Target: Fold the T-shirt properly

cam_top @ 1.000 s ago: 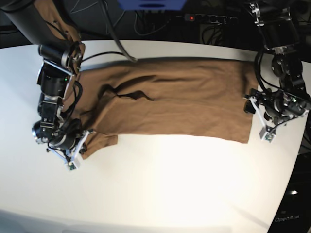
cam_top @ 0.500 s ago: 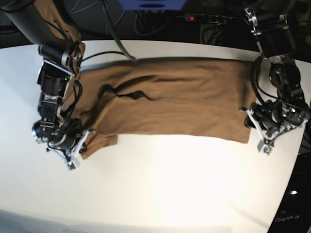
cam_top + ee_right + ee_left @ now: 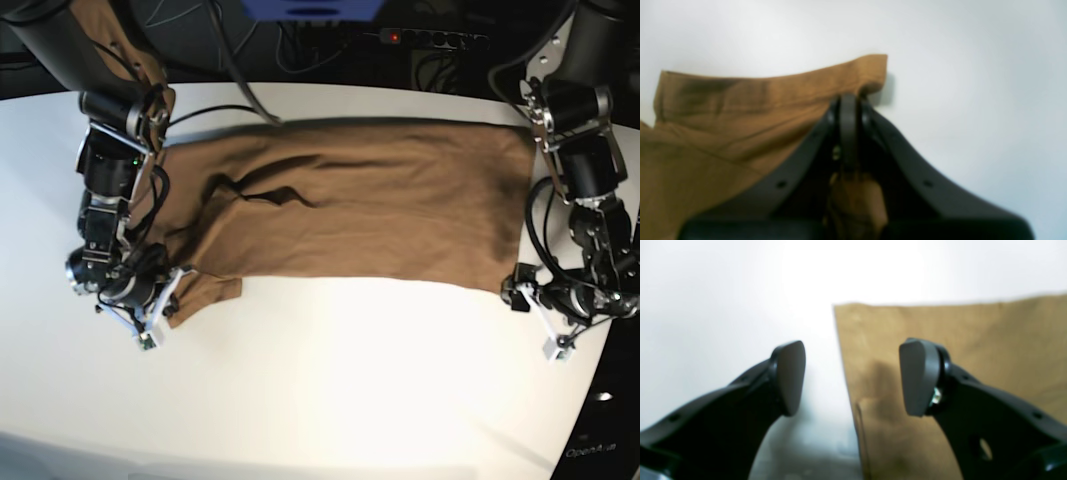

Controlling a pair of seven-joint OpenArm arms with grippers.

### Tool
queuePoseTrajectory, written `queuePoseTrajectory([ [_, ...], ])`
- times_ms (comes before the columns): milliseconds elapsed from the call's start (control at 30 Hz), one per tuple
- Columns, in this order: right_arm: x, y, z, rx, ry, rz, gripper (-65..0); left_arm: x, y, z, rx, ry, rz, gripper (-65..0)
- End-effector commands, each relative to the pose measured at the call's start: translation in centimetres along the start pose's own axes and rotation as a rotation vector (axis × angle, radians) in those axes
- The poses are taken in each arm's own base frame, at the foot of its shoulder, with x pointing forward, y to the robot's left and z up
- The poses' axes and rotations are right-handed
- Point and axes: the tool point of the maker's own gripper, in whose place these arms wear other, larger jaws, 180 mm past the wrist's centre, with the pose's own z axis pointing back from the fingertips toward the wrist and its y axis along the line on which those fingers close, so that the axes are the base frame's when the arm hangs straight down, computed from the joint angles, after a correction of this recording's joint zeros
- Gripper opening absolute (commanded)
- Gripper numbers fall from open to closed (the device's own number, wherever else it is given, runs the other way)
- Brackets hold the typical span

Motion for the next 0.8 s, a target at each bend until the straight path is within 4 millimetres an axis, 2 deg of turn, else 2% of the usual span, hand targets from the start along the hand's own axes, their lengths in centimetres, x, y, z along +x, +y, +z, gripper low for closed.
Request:
queuePoseTrajectory([
  [0,-4.9,-0.4,0.3,-0.023,0.219,0.056,-63.8,2.0,0.7,0.9,0.010,-0.046,0.000,-21.6],
  [100,-4.9,-0.5,0.3,-0.025,0.220,0.056,-63.8,2.1,0.8,0.3,-0.012,-0.034,0.024,-21.4],
  [267,-4.9,-0.6,0.4,-0.026,0.220,0.056,-63.8,1.1,2.0,0.0,-0.029,0.010,0.059,-21.3],
  [433,-4.9,-0.6,0.4,-0.027,0.221,0.057,-63.8,0.2,3.4,0.5,-0.006,0.029,0.071,-21.4],
  [767,-4.9,-0.6,0.4,-0.027,0.219,0.057,-63.8,0.5,3.5,0.6,-0.003,0.020,0.072,-21.3],
])
